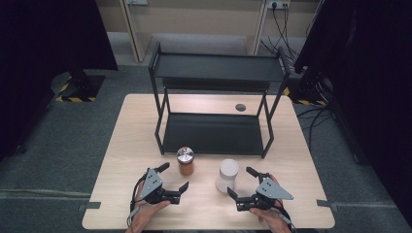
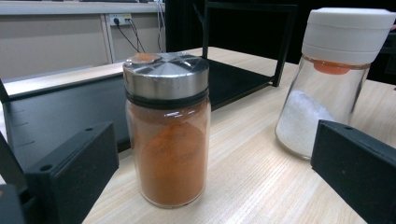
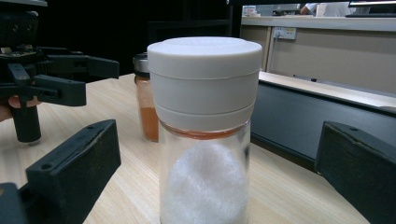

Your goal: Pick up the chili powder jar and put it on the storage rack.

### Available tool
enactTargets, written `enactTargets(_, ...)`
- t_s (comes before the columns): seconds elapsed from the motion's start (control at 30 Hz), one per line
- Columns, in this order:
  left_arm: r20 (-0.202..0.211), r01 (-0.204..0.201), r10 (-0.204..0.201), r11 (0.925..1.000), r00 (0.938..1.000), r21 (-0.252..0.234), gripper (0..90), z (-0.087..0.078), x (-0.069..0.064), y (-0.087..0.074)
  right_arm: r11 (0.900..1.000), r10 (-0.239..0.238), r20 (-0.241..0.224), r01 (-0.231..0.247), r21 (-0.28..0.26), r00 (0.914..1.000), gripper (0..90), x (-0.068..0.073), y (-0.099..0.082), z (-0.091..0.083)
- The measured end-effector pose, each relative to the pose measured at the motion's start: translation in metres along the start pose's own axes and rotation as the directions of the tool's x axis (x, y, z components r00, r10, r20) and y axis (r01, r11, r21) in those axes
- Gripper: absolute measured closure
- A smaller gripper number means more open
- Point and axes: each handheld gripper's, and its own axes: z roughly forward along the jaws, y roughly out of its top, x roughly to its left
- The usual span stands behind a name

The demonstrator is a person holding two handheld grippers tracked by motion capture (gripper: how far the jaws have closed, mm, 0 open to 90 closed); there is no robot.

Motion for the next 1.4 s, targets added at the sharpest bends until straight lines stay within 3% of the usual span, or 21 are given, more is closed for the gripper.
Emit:
enactTargets(0.43,-0.026,-0.002,0.003,0.9999,0.9997,0.016,0.5,0.01,0.001,0.005,1.0,0.001,0.0,-0.001,-0.002,1.0,0.3,0.0,0.0,0.001)
enactTargets(1.4,-0.06,-0.012,0.018,0.9947,0.998,0.102,6.0,0.054,0.009,0.019,0.9999,0.013,0.0,-0.013,-0.009,0.9999,0.3,0.0,-0.001,-0.001)
